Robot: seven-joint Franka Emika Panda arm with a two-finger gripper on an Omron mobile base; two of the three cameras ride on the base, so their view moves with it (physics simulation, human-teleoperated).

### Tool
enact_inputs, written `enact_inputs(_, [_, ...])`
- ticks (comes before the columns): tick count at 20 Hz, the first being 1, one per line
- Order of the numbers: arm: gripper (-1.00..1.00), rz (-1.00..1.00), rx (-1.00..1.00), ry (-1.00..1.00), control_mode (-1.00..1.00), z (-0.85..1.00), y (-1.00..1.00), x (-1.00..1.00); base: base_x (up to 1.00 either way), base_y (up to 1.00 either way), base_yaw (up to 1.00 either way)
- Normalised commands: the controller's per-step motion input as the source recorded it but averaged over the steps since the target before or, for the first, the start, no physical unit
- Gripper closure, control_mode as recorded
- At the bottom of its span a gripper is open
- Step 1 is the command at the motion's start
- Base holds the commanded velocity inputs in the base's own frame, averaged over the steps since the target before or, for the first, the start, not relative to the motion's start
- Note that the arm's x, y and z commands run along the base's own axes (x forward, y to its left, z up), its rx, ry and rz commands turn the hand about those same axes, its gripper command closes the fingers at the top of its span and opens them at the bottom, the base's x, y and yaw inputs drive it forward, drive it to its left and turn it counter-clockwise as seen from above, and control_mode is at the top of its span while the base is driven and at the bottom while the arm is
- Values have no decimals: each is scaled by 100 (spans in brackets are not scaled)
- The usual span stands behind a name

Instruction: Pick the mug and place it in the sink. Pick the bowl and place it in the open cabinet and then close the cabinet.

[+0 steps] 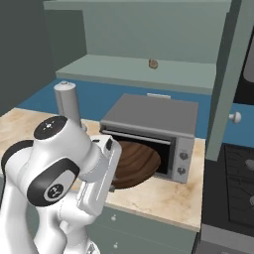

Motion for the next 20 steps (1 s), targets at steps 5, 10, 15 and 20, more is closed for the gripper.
enact_inputs(5, [100, 0, 0, 0, -100, 0, 0, 6, 21, 0, 0])
enact_inputs(10, [100, 0, 0, 0, -100, 0, 0, 1, 0, 0, 0])
enact_inputs(15, [100, 0, 0, -5, -100, 28, 2, 12, 0, 0, 0])
enact_inputs(20, [100, 0, 3, -25, -100, 81, 8, 8, 0, 0, 0])
